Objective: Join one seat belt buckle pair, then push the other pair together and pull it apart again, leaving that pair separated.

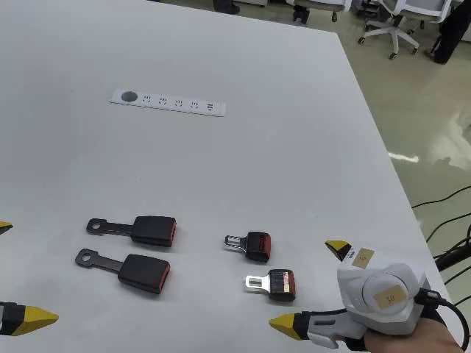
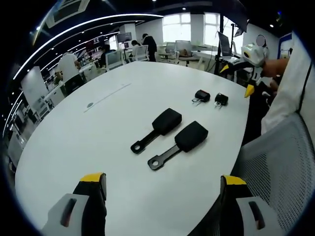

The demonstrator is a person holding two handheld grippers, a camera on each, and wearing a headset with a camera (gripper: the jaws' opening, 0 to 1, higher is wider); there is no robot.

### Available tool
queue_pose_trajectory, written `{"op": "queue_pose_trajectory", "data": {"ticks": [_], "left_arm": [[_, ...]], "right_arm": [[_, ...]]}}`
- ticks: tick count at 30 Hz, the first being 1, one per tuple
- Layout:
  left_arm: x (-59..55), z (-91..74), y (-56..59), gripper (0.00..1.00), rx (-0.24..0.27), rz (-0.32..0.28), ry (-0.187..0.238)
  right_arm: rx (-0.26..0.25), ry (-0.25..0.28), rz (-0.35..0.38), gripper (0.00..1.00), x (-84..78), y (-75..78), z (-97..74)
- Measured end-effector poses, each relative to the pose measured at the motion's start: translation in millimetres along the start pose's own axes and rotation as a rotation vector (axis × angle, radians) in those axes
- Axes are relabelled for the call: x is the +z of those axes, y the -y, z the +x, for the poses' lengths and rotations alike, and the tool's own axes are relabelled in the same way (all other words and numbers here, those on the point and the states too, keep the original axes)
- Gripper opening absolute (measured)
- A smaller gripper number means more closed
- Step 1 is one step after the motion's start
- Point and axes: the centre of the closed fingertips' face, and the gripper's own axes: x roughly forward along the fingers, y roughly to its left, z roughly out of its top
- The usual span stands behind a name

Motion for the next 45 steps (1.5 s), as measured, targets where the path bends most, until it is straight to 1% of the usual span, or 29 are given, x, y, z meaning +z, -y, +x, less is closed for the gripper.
{"op": "queue_pose_trajectory", "data": {"ticks": [4, 9, 15, 18, 20, 24, 26, 28, 31, 33, 34, 37, 39, 42, 45], "left_arm": [[0.2, -0.7, -0.5, 0.99, 0.002, 0.004, 0.003], [1.2, -1.3, 0.1, 1.0, 0.011, -0.001, 0.004], [-2.0, -0.6, -0.4, 1.0, 0.01, -0.004, 0.0], [-1.4, 1.1, 4.5, 0.99, 0.002, 0.004, -0.004], [-1.2, 2.0, 5.0, 1.0, 0.004, 0.008, -0.005], [-0.2, 3.1, 7.9, 0.96, -0.01, 0.002, -0.011], [-0.5, 3.1, 5.7, 0.96, -0.002, 0.012, -0.012], [-0.8, 2.0, 2.4, 0.97, 0.007, 0.004, -0.012], [0.5, 0.3, 2.2, 0.97, 0.013, 0.004, -0.01], [1.5, -0.4, -0.3, 0.97, 0.018, -0.001, -0.007], [2.1, -1.7, -4.4, 0.98, 0.033, -0.003, -0.006], [1.9, -2.8, -6.2, 0.98, 0.039, -0.003, -0.014], [0.7, -3.2, -4.6, 0.94, 0.028, -0.01, -0.022], [1.0, -3.9, -6.7, 0.95, 0.039, 0.006, -0.018], [1.8, -5.3, -7.2, 0.95, 0.043, 0.006, -0.021]], "right_arm": [[0.002, -0.004, 0.002, 1.0, 1.0, -1.7, -0.8], [0.005, -0.012, -0.024, 1.0, 1.2, -5.7, -1.6], [0.001, -0.003, -0.021, 0.99, 0.2, -3.5, -0.7], [0.0, 0.013, -0.022, 0.99, 5.9, -3.4, -3.0], [-0.002, 0.012, -0.027, 0.99, 8.1, -3.3, -4.0], [-0.004, 0.015, -0.029, 0.98, 8.9, -2.4, -3.9], [-0.006, 0.014, -0.035, 0.98, 9.0, -2.7, -5.0], [-0.005, 0.016, -0.038, 0.96, 9.5, -2.8, -5.3], [-0.005, 0.019, -0.042, 0.96, 10.4, -2.9, -5.5], [-0.003, 0.018, -0.044, 0.96, 10.7, -3.2, -4.9], [-0.003, 0.018, -0.047, 0.96, 10.9, -3.1, -4.6], [0.002, 0.017, -0.047, 0.94, 14.5, -5.4, -7.5], [0.007, 0.014, -0.045, 0.92, 13.9, -5.6, -7.3], [0.005, 0.024, -0.059, 0.89, 13.4, -3.1, -6.3], [0.003, 0.018, -0.071, 0.89, 14.3, -3.4, -8.5]]}}
